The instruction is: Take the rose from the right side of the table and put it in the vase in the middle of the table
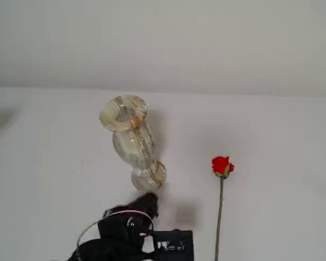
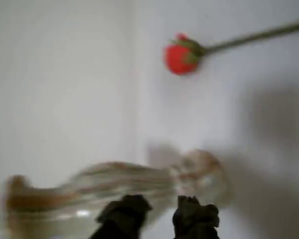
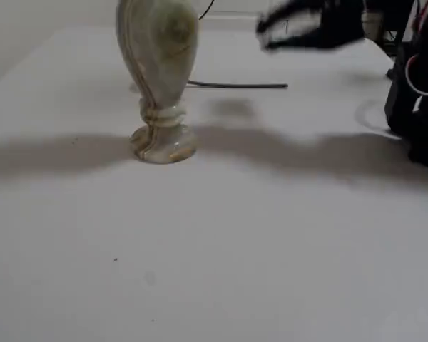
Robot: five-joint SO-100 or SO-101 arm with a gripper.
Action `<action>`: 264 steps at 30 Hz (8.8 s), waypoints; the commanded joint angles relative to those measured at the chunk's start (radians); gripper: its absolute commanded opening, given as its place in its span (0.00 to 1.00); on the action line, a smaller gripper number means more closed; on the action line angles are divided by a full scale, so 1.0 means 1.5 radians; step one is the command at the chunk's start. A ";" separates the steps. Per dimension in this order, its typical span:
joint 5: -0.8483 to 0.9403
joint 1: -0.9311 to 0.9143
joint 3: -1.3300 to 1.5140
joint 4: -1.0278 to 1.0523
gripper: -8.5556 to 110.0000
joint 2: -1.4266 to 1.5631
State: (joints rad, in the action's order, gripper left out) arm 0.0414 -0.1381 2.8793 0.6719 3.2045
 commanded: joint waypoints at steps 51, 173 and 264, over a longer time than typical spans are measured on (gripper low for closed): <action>-0.562 -0.077 -1.906 0.744 0.40 -1.788; -0.803 0.275 -1.972 0.424 0.07 -1.329; -0.004 0.184 -0.066 0.353 0.07 0.080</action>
State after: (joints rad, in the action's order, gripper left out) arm 0.0276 0.1304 2.6691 1.2333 3.3134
